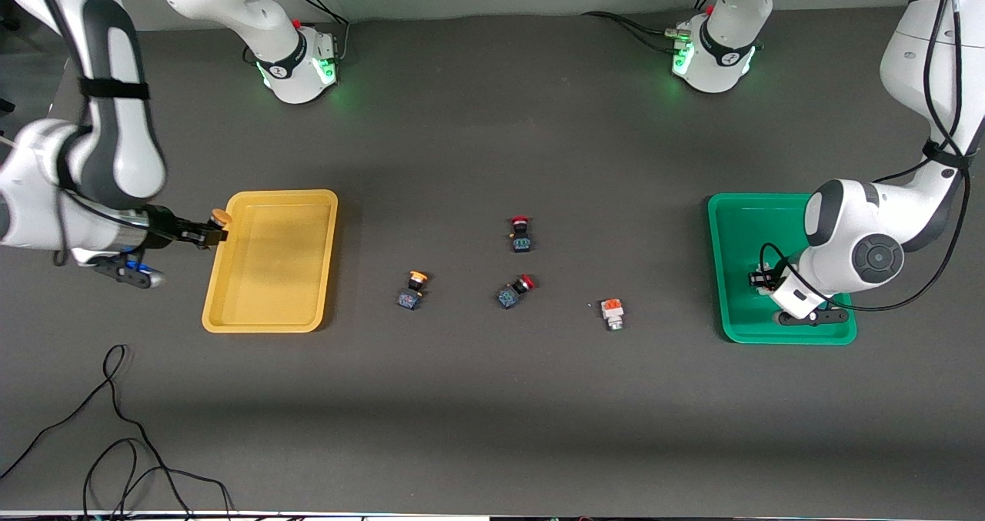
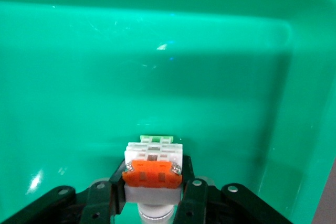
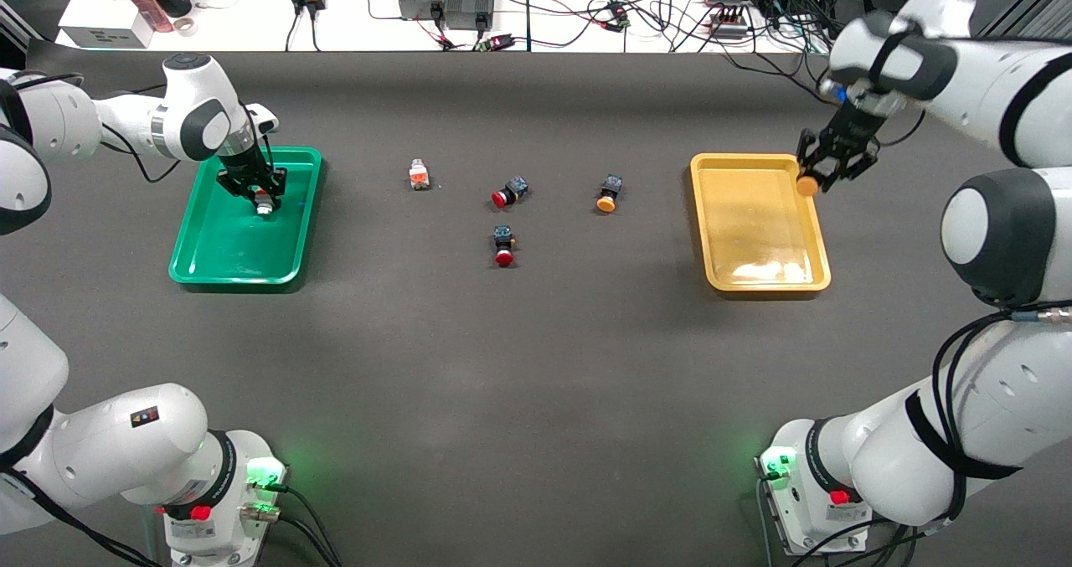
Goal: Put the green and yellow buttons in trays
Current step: 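Lower the buttons into the matching trays and open both grippers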
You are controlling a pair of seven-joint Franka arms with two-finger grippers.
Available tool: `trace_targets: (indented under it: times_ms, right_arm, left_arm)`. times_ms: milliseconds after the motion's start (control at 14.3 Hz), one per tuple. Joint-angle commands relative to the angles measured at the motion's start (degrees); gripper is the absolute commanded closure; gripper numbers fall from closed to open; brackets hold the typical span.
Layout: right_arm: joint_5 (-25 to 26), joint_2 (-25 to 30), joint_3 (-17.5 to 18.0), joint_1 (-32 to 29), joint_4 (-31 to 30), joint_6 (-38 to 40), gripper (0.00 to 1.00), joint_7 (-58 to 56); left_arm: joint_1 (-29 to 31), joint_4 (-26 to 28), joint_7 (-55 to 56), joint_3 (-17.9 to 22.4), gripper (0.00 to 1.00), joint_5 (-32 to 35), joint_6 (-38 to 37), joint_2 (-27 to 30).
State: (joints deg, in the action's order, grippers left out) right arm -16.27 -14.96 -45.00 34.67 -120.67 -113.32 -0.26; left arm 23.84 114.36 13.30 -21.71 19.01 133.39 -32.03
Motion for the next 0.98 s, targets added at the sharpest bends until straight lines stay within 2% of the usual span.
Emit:
trace_targets:
  times_ms: [0,70,140,280,350,421,491,561,771,911]
  right_arm:
    - [-0.69,-2.86,-0.62,0.84,-5.53,-9.78,1.00,-3.08]
    - [-2.00,-4.36,-0.62,0.84,-6.67,-12.43,1.00,-4.03]
    - [-5.41,-6.37,-0.53,0.84,-8.25,-15.58,1.00,-6.65]
    - [-14.80,-10.85,-0.62,0.93,-8.62,-17.02,1.00,-14.03]
    - [-17.72,-12.01,-0.62,0.93,-8.53,-17.02,0.79,-15.89]
    - [-18.96,-12.37,-0.62,0.93,-8.44,-16.94,0.29,-16.00]
    - [-18.98,-12.02,-0.62,0.93,-8.36,-16.85,0.18,-16.00]
    - [-18.98,-11.50,-0.71,1.10,-8.27,-16.59,0.00,-15.91]
    - [-18.37,-9.04,-1.67,1.63,-4.16,-9.41,0.00,-15.30]
    - [-15.83,-8.85,-3.69,1.72,3.99,1.38,0.00,-13.11]
  left_arm:
    - [-0.90,1.31,0.15,0.27,0.48,0.85,-1.64,2.76]
    - [-1.17,0.78,0.15,0.01,0.06,0.85,-4.00,3.46]
    - [-1.17,-0.01,0.06,-0.26,0.00,0.85,-7.24,4.77]
    - [-1.08,-2.20,-1.25,-1.13,0.00,0.42,-14.27,7.84]
    - [-0.99,-4.04,-1.26,-2.01,0.00,-0.20,-17.61,8.99]
    - [-1.08,-7.19,-0.74,-3.58,0.00,-1.59,-22.17,9.87]
    - [-1.08,-10.53,-0.04,-5.51,0.00,-4.74,-26.22,9.88]
    - [-1.43,-12.74,1.36,-6.75,0.00,-7.56,-27.73,9.88]
    - [-7.82,-14.42,9.00,-7.99,0.00,-8.72,-26.18,8.83]
    - [-13.01,-15.74,15.85,-7.99,0.00,-8.64,-22.32,7.95]
